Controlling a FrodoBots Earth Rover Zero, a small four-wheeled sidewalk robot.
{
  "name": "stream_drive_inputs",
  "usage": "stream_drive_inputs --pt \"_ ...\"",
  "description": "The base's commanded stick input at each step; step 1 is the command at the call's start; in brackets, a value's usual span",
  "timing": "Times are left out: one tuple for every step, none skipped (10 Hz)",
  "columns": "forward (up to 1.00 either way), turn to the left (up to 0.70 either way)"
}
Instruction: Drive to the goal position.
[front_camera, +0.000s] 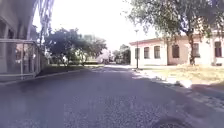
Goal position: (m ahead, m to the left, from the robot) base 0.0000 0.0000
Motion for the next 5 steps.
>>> stream_drive_inputs --pt "0.7 0.14" --pt "0.7 0.14" --pt "0.7 0.14" --pt "0.7 0.14" --pt "0.7 0.14"
